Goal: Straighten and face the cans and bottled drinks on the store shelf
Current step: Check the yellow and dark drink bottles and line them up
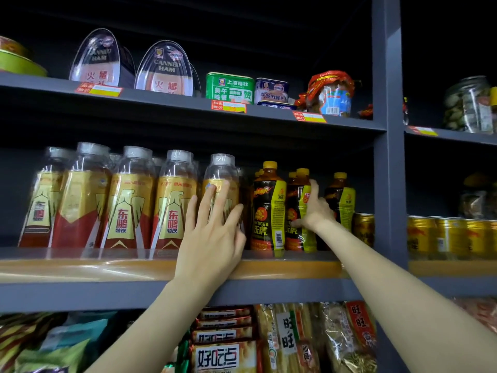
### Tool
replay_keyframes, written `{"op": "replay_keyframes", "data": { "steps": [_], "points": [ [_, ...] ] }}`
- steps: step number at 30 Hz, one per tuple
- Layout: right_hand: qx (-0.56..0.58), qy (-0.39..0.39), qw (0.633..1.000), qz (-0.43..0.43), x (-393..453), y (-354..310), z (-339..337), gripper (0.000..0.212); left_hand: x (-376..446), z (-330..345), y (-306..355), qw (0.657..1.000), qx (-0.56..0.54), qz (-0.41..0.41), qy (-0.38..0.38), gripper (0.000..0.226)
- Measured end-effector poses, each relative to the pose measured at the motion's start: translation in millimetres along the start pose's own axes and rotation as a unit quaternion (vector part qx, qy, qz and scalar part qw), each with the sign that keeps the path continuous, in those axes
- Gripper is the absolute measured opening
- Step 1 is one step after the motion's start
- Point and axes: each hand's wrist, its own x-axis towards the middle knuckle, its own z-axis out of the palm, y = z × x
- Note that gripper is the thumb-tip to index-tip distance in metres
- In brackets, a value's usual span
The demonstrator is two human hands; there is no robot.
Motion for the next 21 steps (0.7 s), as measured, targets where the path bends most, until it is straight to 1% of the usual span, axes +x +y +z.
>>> {"op": "replay_keyframes", "data": {
  "steps": [5, 7, 11, 15, 16, 17, 19, 20, 21],
  "points": [
    [-0.019, -0.031, 0.999, 0.007, 18.9, 5.4, 2.0, 0.116, 0.2, 1.4, -0.2, 1.000, 0.000, 0.001, -0.003, 0.049],
    [-0.045, -0.042, 0.998, 0.015, 24.7, 6.3, 5.0, 0.116, -0.5, 2.7, -0.8, 1.000, 0.000, 0.002, -0.005, 0.048],
    [-0.110, -0.037, 0.993, 0.010, 29.3, 3.7, 7.2, 0.115, 0.4, 4.0, -1.3, 1.000, -0.002, 0.005, -0.001, 0.048],
    [-0.130, -0.040, 0.991, 0.013, 22.5, 3.7, -3.3, 0.112, -0.5, 6.0, -2.9, 1.000, -0.008, 0.009, 0.003, 0.048],
    [-0.132, -0.018, 0.991, -0.006, 20.4, 5.6, -9.6, 0.107, -0.7, 6.2, -2.9, 1.000, -0.008, 0.009, 0.004, 0.048],
    [-0.139, 0.029, 0.989, -0.039, 19.0, 7.8, -17.3, 0.098, -0.3, 6.4, -2.8, 1.000, -0.007, 0.008, 0.004, 0.048],
    [-0.159, 0.158, 0.970, -0.096, 19.0, 10.0, -33.9, 0.079, 0.0, 5.4, -2.3, 1.000, -0.003, 0.006, 0.003, 0.048],
    [-0.156, 0.197, 0.964, -0.086, 21.3, 12.0, -39.9, 0.075, 0.1, 5.1, -2.1, 1.000, -0.003, 0.007, 0.003, 0.048],
    [-0.138, 0.199, 0.969, -0.041, 25.4, 14.8, -42.7, 0.076, 0.5, 4.9, -2.3, 1.000, -0.002, 0.007, 0.004, 0.048]
  ]
}}
